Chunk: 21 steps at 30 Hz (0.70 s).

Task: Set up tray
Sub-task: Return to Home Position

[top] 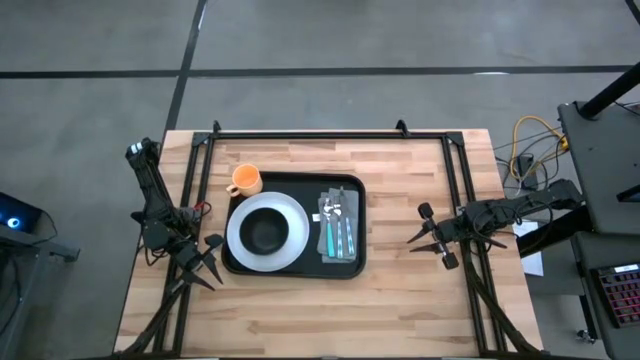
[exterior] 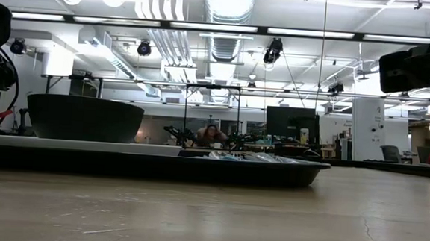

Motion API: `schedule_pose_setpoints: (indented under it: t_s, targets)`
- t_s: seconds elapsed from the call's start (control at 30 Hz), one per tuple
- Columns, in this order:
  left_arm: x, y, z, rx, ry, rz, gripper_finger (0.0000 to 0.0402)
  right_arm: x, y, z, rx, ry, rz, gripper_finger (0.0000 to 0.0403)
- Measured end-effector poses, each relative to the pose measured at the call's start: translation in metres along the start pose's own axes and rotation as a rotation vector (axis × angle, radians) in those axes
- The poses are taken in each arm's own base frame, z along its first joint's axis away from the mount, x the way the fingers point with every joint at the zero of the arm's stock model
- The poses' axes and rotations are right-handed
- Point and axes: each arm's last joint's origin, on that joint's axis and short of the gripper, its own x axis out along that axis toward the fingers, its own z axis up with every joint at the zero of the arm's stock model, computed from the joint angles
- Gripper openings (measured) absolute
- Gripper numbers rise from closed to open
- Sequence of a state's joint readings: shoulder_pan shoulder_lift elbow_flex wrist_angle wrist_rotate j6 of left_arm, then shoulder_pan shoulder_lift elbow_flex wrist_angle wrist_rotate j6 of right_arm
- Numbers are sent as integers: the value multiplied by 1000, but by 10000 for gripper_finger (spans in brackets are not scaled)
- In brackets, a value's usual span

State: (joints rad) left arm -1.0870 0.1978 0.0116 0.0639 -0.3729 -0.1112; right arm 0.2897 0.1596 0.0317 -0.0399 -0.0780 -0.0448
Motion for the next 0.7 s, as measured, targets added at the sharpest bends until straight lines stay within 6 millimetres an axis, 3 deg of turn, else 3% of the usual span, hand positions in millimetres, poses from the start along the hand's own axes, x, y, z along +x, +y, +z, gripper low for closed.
schedule_pose_setpoints:
  t_s: [0.7]
  targets:
    - [0, 0, 0, 0, 0, 0, 91, 0, 0, 0, 0, 0, 0, 91]
